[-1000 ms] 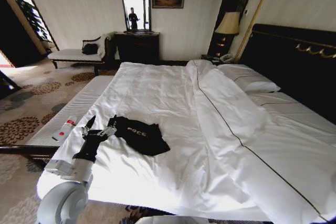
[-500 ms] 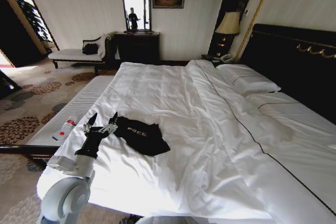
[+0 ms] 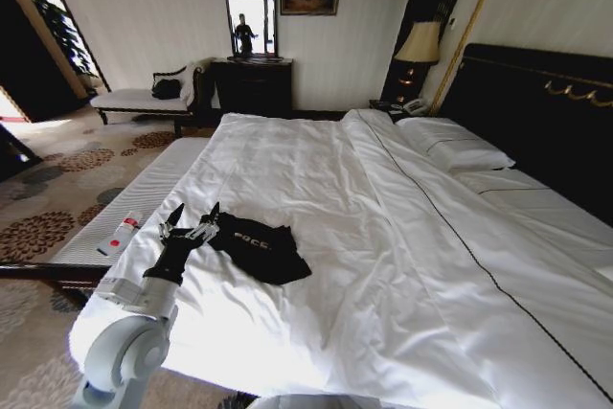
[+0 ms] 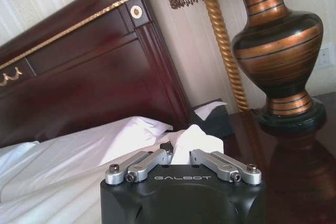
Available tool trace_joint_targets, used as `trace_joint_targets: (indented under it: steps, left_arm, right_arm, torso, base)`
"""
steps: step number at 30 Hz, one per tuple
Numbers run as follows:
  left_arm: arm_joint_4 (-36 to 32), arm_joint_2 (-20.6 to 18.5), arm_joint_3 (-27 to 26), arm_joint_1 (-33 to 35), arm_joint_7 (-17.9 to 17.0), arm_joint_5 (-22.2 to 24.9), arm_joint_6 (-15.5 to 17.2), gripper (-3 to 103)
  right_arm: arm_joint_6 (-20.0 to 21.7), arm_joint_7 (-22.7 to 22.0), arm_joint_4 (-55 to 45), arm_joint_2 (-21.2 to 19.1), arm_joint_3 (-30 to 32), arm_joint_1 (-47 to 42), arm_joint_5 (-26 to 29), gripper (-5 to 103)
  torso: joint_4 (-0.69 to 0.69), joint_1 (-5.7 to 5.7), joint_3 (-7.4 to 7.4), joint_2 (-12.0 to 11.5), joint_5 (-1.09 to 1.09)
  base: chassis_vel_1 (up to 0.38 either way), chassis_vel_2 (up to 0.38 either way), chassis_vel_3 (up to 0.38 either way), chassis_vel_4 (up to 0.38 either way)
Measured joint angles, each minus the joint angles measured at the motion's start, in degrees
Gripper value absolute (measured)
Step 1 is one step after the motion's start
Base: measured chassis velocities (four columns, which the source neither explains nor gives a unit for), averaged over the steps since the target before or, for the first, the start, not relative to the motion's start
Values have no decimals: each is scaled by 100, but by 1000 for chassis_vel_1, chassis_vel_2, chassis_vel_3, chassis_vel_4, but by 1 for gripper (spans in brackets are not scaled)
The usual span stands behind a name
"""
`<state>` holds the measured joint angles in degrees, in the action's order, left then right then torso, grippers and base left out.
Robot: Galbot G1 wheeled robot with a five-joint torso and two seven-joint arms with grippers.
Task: Fold the clothes on the bed.
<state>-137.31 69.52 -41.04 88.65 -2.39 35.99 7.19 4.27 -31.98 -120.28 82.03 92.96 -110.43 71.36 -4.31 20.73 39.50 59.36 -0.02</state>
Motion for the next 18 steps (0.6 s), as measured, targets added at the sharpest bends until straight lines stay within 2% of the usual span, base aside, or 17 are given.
trace_joint_targets:
  steps: [7, 10, 17, 18]
  left_arm:
    - [-38, -16, -107, 16, -12, 27, -12, 100]
    - [-62, 65, -96, 51, -17, -30, -23, 100]
    - [-120, 154, -99, 170, -18, -201, -101, 100]
    - [-143, 159, -128, 200, -21, -220, -110, 100]
  right_arm:
    - [-9, -163, 254, 101, -362, 120, -416, 3]
    - [-8, -254, 330, 223, -648, 188, -759, 3]
    - [23, -482, 744, 180, -939, 372, -1187, 3]
    - [89, -605, 812, 156, -974, 400, -1244, 0]
  torso:
    - [-4, 0, 0, 1, -2]
    - [-6, 0, 0, 1, -3]
    - [1, 0, 0, 1, -2]
    - [2, 0, 0, 1, -1]
  base:
    - [0, 0, 0, 0]
    - [0, 0, 0, 0]
    - [0, 0, 0, 0]
    - [0, 0, 0, 0]
